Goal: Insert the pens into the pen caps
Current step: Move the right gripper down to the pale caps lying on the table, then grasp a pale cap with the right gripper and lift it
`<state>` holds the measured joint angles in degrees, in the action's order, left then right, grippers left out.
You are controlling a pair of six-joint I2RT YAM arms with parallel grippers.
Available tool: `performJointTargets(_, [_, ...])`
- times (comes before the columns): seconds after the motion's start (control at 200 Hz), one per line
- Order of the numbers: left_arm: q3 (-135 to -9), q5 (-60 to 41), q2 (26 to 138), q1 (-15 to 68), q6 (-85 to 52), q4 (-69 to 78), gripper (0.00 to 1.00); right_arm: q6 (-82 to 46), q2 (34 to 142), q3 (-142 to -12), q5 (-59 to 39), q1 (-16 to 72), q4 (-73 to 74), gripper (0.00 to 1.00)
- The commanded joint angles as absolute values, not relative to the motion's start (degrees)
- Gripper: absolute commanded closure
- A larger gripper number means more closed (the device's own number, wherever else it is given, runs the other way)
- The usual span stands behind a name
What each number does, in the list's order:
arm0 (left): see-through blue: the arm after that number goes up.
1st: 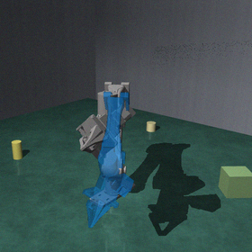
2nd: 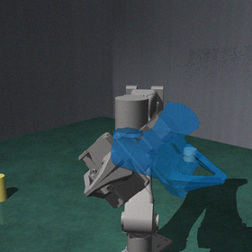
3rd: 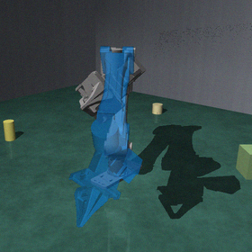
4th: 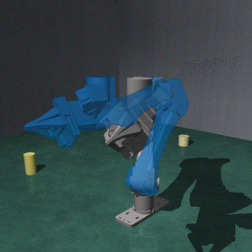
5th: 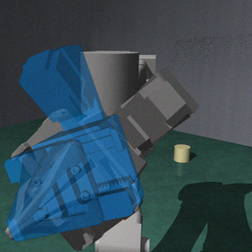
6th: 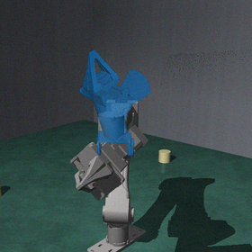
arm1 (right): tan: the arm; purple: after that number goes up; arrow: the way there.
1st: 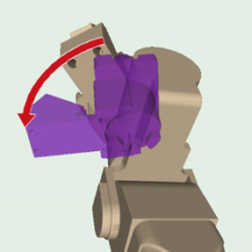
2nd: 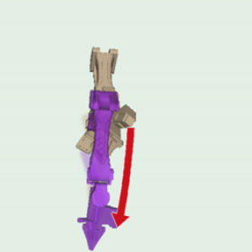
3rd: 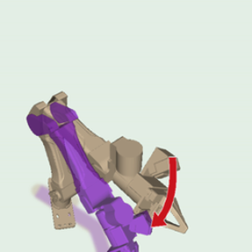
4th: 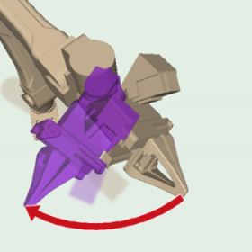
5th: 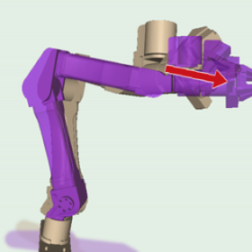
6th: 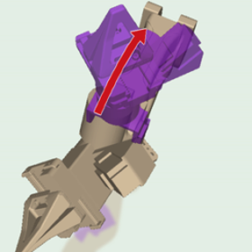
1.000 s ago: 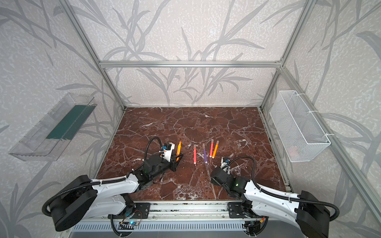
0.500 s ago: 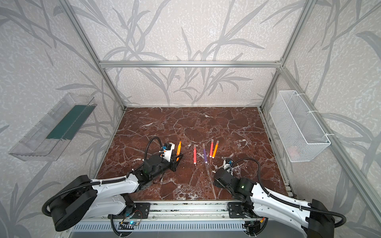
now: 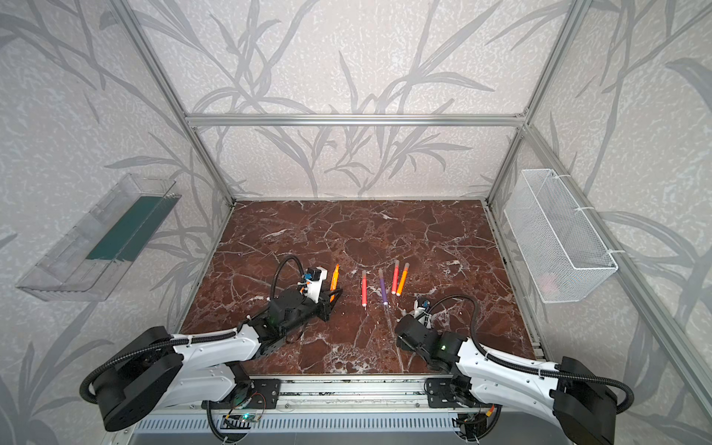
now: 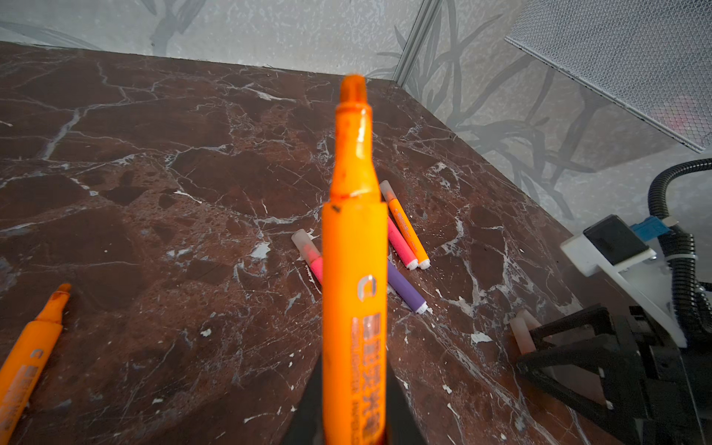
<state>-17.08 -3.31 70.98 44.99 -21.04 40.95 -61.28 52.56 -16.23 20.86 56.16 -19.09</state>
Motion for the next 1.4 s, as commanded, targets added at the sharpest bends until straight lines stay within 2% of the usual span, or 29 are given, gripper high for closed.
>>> performJointTargets(0.0, [-17.55, -3.77, 70.92, 45.0, -21.28, 41.23, 1.0, -60.99, 53.61, -16.08, 24.62, 56.07, -21.82, 0.32])
performJointTargets(0.175, [-17.75, -3.81, 71.07, 45.01, -21.27, 40.99, 1.0, -60.3, 53.44, -16.32, 27.1, 56.06, -23.23, 0.33])
performJointTargets(0.455, [-18.11, -4.17, 71.5, 45.08, -21.53, 41.09, 1.0, -57.07, 58.6, -18.5, 26.34, 56.07, -21.61, 0.45])
performJointTargets(0.545, [-18.28, -4.25, 71.62, 45.06, -21.53, 41.13, 1.0, -56.61, 60.79, -19.13, 26.26, 56.07, -20.77, 0.52])
performJointTargets(0.925, [-18.73, -4.41, 71.01, 45.02, -21.27, 40.08, 1.0, -56.95, 71.71, -23.83, 27.02, 56.06, -23.45, 0.72])
performJointTargets(1.105, [-18.64, -4.5, 70.24, 45.08, -21.36, 39.38, 1.0, -57.11, 75.02, -25.02, 25.63, 56.07, -23.08, 0.85])
performJointTargets(1.394, [-18.55, -4.47, 69.46, 45.03, -21.23, 38.87, 1.0, -57.34, 69.57, -23.51, 25.43, 56.11, -22.8, 0.87])
